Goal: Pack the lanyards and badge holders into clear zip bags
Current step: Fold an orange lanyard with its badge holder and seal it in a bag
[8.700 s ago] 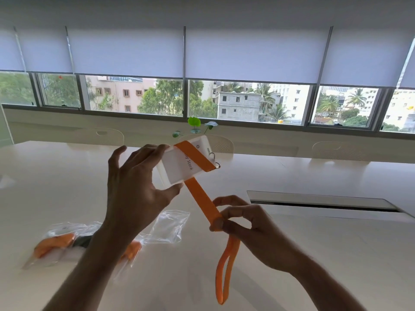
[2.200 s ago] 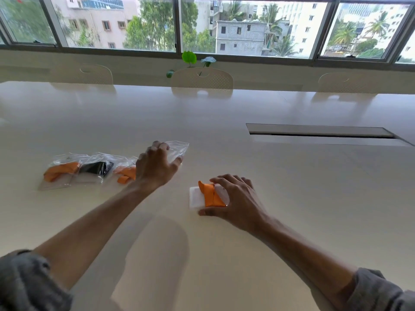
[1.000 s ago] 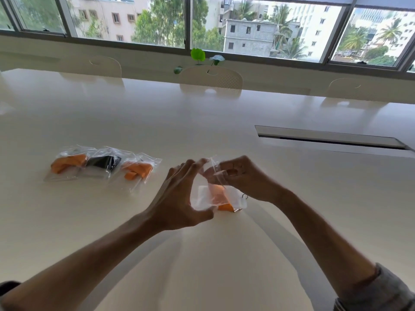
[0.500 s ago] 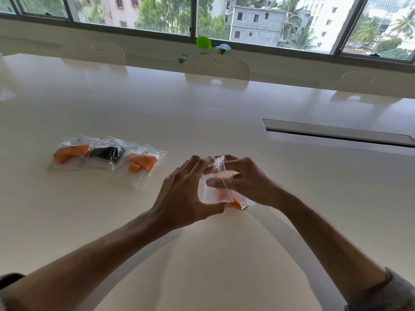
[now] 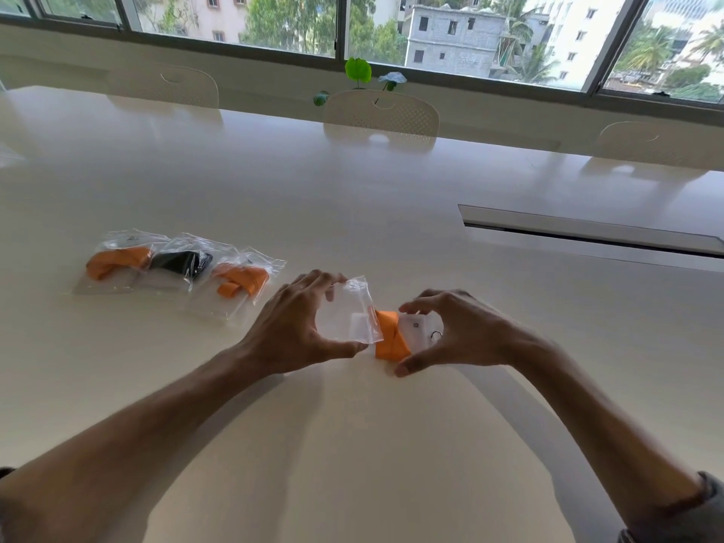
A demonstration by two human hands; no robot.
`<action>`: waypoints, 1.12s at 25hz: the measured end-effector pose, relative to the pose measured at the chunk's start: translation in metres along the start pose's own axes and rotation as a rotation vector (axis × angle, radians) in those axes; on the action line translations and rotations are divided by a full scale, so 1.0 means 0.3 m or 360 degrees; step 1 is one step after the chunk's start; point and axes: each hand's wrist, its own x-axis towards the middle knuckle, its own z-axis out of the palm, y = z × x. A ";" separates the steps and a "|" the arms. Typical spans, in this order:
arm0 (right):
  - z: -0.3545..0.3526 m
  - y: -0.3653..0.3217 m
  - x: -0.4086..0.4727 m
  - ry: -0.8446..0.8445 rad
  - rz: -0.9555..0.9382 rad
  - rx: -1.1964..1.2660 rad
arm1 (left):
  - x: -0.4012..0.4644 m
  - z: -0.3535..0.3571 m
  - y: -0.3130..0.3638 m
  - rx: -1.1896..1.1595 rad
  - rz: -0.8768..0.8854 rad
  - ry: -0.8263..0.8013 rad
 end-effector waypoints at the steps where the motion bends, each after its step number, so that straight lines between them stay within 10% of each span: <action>1: 0.007 0.002 0.003 0.0011 -0.0031 -0.0004 | 0.001 0.004 -0.006 -0.0010 -0.0006 -0.0001; 15: -0.110 0.050 0.001 0.0314 -0.0192 0.0259 | 0.006 0.023 -0.003 -0.0049 0.0090 0.0109; 28: 0.024 -0.075 0.055 0.0319 0.0135 0.1444 | -0.014 0.029 0.042 0.0010 0.0126 0.0135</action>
